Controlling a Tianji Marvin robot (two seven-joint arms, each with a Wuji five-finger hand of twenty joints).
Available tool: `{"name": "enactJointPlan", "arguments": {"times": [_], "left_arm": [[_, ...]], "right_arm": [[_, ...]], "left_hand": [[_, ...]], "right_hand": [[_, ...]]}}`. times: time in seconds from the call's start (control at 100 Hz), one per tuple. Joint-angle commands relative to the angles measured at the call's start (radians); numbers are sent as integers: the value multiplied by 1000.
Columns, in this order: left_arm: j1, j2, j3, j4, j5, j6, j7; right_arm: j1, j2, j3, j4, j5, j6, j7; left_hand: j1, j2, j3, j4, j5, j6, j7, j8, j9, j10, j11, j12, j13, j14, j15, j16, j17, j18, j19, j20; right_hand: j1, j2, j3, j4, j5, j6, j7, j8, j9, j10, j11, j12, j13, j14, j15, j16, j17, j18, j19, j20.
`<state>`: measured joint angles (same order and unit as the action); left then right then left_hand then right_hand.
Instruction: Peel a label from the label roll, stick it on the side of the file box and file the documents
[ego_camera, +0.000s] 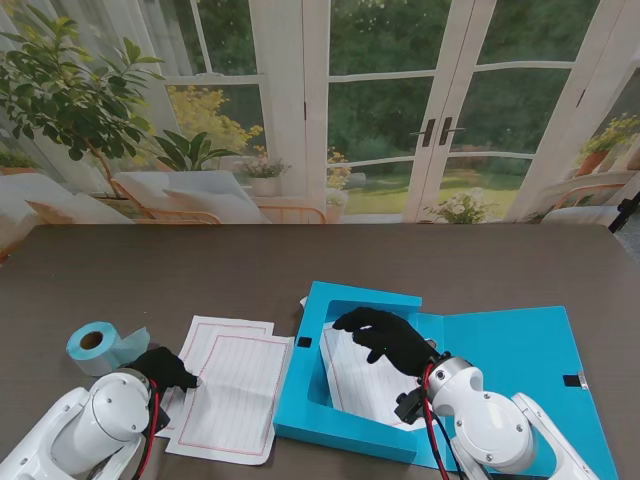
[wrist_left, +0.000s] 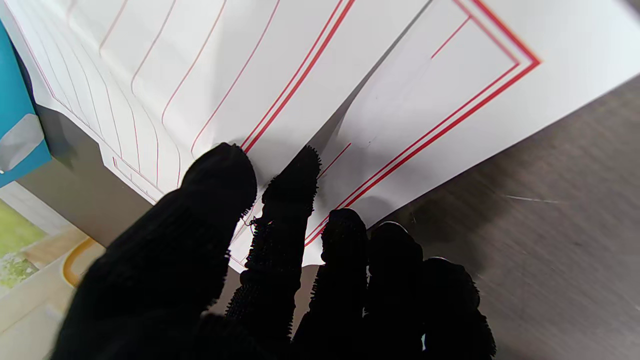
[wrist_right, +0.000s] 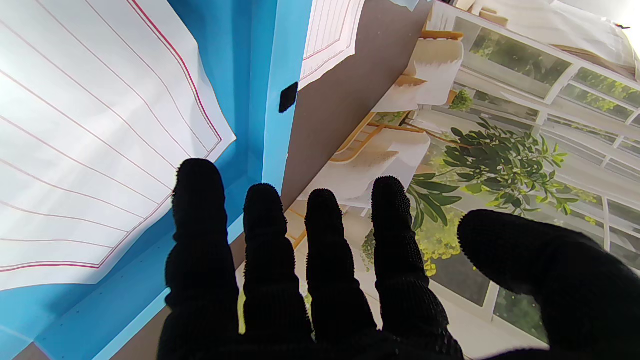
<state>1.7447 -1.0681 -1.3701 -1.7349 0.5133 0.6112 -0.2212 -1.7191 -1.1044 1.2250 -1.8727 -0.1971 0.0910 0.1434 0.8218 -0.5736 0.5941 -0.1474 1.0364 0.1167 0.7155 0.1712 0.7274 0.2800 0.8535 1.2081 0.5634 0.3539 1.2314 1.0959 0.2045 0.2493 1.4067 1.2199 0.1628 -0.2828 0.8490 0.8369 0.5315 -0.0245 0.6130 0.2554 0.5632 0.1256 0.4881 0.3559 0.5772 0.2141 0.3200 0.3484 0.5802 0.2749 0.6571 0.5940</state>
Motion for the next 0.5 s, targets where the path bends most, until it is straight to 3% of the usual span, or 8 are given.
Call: {"name": "enactJointPlan", "arguments": {"times": [0.0, 0.36, 0.38, 0.41, 0.45, 0.49], "left_arm": [[8, -11, -1, 2, -28, 1, -5], [21, -23, -12, -9, -85, -22, 24], [21, -23, -13, -9, -86, -25, 24], [22, -25, -14, -8, -92, -29, 27], [22, -28, -17, -6, -104, -37, 35], [24, -29, -21, -5, -117, -49, 37]], "right_arm": [[-4, -3, -2, 1, 2, 2, 13], [-3, -3, -1, 2, 9, 2, 15], [-3, -3, -1, 2, 9, 2, 15], [-3, -3, -1, 3, 10, 2, 15], [-3, -3, -1, 3, 10, 2, 15], [-3, -4, -1, 3, 12, 3, 14]], "left_hand": [[35, -72, 9, -26, -13, -46, 39, -6, -17, -12, 19, 21, -29, 29, -3, 20, -34, -21, -12, 19], [49, -79, 41, -26, -20, -69, 54, -25, -22, -8, -3, 8, -58, 40, -28, 13, -73, -25, -35, 13], [80, -56, -64, -8, -20, -66, 70, -35, -19, -10, -5, 4, -57, 39, -28, 12, -73, -26, -36, 12], [106, -48, -105, 3, -15, -44, 83, -34, -18, -6, -7, 2, -60, 43, -30, 11, -77, -24, -38, 12], [58, -86, 96, -30, -11, -2, 102, -19, -14, -1, -13, 18, -62, 50, -32, 9, -81, -19, -40, 12], [37, -79, 175, -37, -18, 46, 114, 16, -12, 4, -30, 94, -71, 51, -37, 7, -90, -24, -44, 9]], "right_hand": [[-2, 26, -23, 32, 20, -1, 9, -6, -13, 12, 10, -7, -4, 2, 7, 0, -462, -10, -25, 23], [1, 27, -23, 33, 21, 0, 9, -6, -14, 13, 10, -7, -4, 3, 7, 0, -462, -11, -27, 25], [1, 27, -23, 33, 20, 0, 9, -6, -14, 12, 10, -7, -4, 4, 7, 0, -461, -11, -27, 25], [1, 28, -23, 34, 21, 0, 9, -6, -14, 13, 10, -8, -4, 3, 7, 0, -461, -11, -27, 25], [0, 28, -24, 34, 21, 1, 9, -6, -14, 13, 11, -8, -4, 4, 7, 0, -462, -10, -27, 25], [2, 28, -23, 34, 22, 2, 9, -6, -13, 15, 11, -7, -5, 2, 7, 0, -463, -11, -28, 25]]}}
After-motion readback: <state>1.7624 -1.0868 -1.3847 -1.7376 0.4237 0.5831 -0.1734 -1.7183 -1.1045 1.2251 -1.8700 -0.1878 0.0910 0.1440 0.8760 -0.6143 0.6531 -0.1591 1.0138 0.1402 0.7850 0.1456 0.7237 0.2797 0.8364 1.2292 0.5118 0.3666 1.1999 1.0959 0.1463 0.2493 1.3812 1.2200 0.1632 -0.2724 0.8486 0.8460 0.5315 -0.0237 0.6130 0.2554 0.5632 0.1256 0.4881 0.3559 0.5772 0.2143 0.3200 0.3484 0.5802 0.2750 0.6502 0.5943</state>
